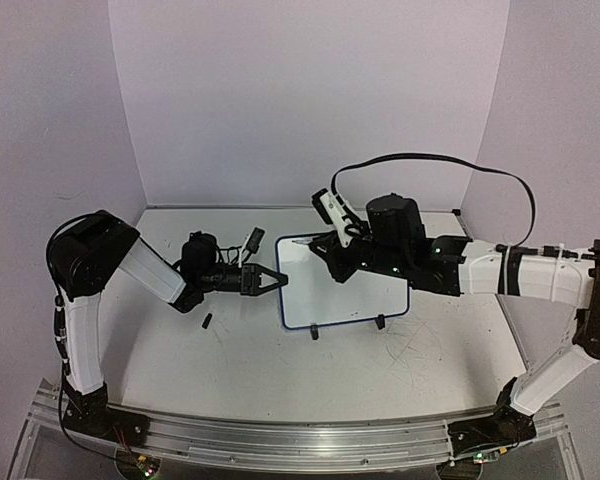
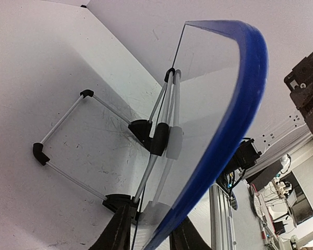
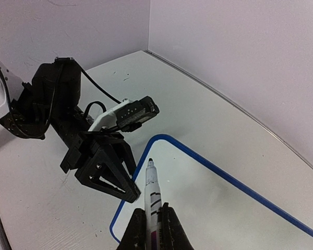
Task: Write a sentence on the whiteboard
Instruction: Hold the whiteboard at the center of the board.
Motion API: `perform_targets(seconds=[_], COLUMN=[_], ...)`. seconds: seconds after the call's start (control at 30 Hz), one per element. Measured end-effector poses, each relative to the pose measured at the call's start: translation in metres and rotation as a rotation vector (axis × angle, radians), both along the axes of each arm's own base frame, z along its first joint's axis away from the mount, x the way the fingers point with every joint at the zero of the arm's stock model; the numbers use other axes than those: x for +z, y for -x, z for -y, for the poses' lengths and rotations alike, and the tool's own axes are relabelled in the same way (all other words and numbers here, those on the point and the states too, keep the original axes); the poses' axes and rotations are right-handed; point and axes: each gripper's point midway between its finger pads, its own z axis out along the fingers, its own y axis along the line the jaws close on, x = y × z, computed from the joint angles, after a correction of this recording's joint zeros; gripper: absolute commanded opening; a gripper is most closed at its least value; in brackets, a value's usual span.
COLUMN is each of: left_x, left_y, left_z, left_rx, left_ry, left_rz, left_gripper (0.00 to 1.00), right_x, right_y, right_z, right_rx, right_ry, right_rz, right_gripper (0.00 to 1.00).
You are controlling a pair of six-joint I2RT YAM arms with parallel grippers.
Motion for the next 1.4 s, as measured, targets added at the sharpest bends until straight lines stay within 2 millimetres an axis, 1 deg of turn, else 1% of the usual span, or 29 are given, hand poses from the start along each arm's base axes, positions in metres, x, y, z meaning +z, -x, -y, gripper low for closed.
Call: perform_targets(seconds=[0.13, 0.23, 0.37, 0.5, 0.53, 0.6, 0.83, 1.07, 1.17, 1.4], left_x=[0.003, 0.004, 0.004, 0.007, 0.008, 0.01, 0.006, 0.005, 0.005, 0.005], left_y=[0.0, 0.001, 0.002, 0.002, 0.002, 0.002, 0.003, 0.003, 0.004, 0.005], left_z=[0.002, 0.003, 0.004, 0.007, 0.008, 0.01, 0.012, 0.013, 0.013, 0.013], left_rx=[-0.006, -0.009, -0.01, -0.008, -0.006, -0.001, 0.015, 0.022, 0.022, 0.025], left_ry=[0.005, 0.006, 0.007, 0.012, 0.016, 0.019, 0.006, 0.001, 0.002, 0.0], left_rz=[0.015, 0.022, 0.029, 0.08, 0.097, 0.114, 0.139, 0.152, 0.159, 0.165], left_gripper=[0.18, 0.14, 0.09, 0.01, 0.0, 0.0, 0.0, 0.0, 0.0, 0.0], right_x=[-0.001, 0.0, 0.008, 0.009, 0.009, 0.01, 0.007, -0.019, -0.026, -0.017], right_y=[-0.001, -0.001, -0.002, -0.002, -0.002, -0.002, 0.001, 0.009, 0.011, 0.007], right_z=[0.003, 0.01, 0.017, 0.018, 0.018, 0.018, 0.015, -0.002, -0.006, -0.01], right_rx=[-0.013, -0.034, -0.065, -0.079, -0.082, -0.089, -0.076, -0.021, -0.009, -0.021], right_ry=[0.007, 0.01, 0.003, 0.007, 0.008, 0.01, 0.022, 0.074, 0.085, 0.051], right_rz=[0.004, 0.013, 0.033, 0.04, 0.042, 0.045, 0.049, 0.024, 0.02, 0.05], right_gripper=[0.0, 0.0, 0.0, 0.0, 0.0, 0.0, 0.0, 0.0, 0.0, 0.0])
